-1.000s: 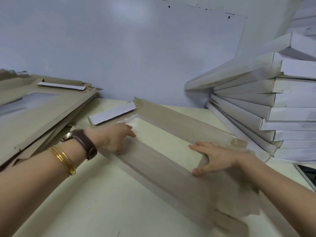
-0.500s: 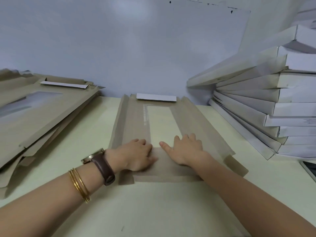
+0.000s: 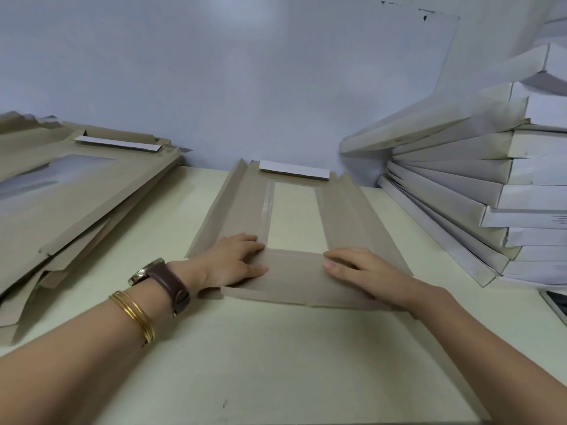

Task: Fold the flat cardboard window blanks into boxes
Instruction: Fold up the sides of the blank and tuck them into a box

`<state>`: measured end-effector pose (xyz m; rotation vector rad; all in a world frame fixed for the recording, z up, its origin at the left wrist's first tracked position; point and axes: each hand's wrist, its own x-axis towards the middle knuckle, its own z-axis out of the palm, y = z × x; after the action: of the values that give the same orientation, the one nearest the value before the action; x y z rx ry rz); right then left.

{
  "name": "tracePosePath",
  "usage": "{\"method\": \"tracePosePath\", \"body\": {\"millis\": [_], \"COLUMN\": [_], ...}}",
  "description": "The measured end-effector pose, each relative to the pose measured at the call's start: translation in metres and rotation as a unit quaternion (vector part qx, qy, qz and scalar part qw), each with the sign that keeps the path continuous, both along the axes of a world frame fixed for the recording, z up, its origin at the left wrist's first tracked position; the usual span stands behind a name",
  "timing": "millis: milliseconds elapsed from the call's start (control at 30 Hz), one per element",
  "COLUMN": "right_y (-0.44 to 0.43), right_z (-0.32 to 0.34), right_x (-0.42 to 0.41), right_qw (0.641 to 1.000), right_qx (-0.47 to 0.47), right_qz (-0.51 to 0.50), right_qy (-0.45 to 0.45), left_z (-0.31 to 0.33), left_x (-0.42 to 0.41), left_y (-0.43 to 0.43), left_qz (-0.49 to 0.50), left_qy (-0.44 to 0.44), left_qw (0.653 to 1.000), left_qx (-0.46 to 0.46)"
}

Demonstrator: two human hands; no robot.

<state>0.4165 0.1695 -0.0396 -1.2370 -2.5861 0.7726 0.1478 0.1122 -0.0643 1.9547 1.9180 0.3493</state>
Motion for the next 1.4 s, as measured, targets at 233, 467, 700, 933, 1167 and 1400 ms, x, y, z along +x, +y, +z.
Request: {"method": "tracePosePath", "body": {"millis": [233,467,700,933,1167,1400], "right_y": [-0.017,-0.022,-0.006,0.017,0.017,0.009], "right_z": [-0.011,-0.022,-0.015,-0.008,-0.011,0.004], "right_x": [0.039,0.038,0.042,0.03,0.019,0.002], "right_qw": [0.995,0.979,0.989,0.982,0.965,0.964], "right_qx": [0.03,0.192,0.118,0.106,0.195,0.197], "right_qz": [0.064,0.053,-0.029,-0.119,-0.165,-0.137], "right_qy": [-0.074,0.032,0.082,0.102,-0.064,-0.112], "left_z": [0.021,0.011,0.007,0.006,-0.009,-0.011], "left_x": [-0.027,-0.022,-0.021,-0.013,-0.001,0.013], "left_y": [-0.035,-0.04,-0.035,-0.023,-0.02,-0.008], "left_qz": [-0.09,-0.091,-0.033,0.083,0.07,-0.083], "left_qy": [-0.277,-0.119,-0.155,-0.202,-0.063,0.176], "left_qw": [0.952,0.988,0.985,0.97,0.976,0.966], "left_qx": [-0.091,-0.031,0.064,0.11,0.195,0.171]}}
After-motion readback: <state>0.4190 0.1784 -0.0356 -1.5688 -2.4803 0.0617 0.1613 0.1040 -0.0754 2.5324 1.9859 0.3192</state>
